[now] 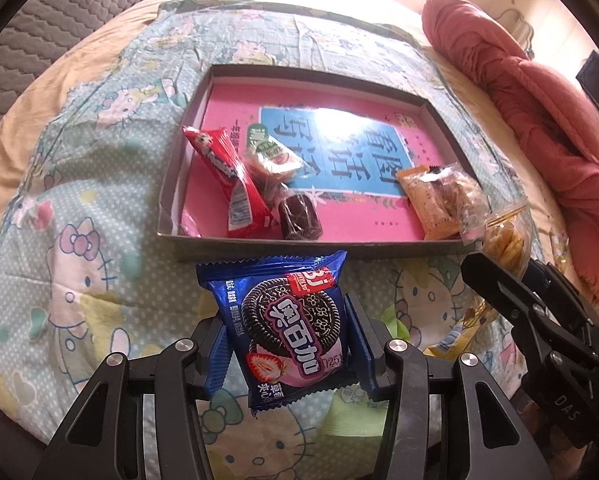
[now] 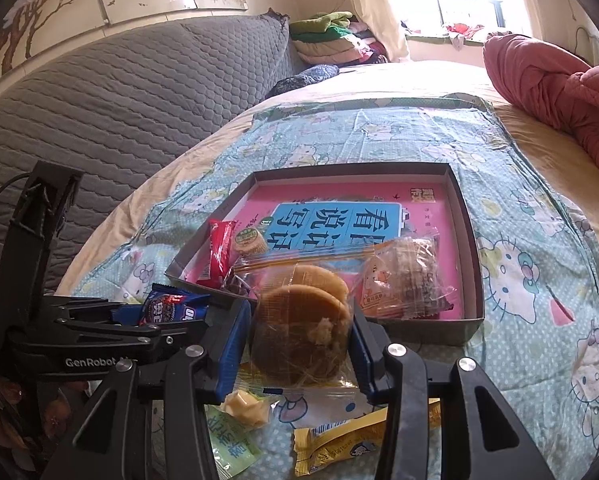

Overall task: Organize snacks
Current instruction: 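Carry the Oreo packet with left gripper while right gripper carries the round cake over the tray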

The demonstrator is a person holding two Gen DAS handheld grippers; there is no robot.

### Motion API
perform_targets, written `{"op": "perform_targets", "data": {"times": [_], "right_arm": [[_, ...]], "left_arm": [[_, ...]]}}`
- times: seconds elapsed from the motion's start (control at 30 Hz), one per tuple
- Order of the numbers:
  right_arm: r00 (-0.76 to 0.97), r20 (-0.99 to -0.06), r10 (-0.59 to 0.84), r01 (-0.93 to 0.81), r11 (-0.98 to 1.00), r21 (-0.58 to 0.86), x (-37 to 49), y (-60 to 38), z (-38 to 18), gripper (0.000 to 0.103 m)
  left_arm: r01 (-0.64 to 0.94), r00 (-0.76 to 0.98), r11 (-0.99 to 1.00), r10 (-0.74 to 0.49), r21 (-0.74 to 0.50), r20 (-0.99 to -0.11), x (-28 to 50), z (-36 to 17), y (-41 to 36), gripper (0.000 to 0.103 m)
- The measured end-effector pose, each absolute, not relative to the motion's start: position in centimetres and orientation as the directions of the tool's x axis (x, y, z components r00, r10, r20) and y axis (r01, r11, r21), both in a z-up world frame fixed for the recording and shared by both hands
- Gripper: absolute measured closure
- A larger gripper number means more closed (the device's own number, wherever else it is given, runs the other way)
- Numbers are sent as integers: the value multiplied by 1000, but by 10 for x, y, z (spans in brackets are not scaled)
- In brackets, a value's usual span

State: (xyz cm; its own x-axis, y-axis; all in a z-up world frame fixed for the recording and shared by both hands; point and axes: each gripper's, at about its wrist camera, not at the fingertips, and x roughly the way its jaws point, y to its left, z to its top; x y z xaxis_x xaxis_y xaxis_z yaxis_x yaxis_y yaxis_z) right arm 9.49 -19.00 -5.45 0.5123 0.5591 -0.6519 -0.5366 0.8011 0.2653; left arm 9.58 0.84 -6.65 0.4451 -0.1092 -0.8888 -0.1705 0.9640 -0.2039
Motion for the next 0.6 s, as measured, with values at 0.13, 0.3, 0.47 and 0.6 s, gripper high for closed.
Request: {"op": "perform_targets", "data": {"times": [0.13,0.3,0.47,0.6], "right_arm": [[522,-643,561,-535,802,264,95,-189,-50,56],[535,-628,565,-540,801,259,93,-189,-43,56],[550,-615,566,-542,801,253,93,-188,-36,56],[562,-598,571,-545,800,253,95,-187,-29,56]], "left_arm": [[-175,466,963,-104,-206,-879,95,-58,11,50],[-183,490,962,-91,-204,-867,94,-49,16,50],[-190,513,960,-83,-207,-854,94,-39,20,50],[-191,522,960,-80,-207,-849,97,-34,23,50]]}}
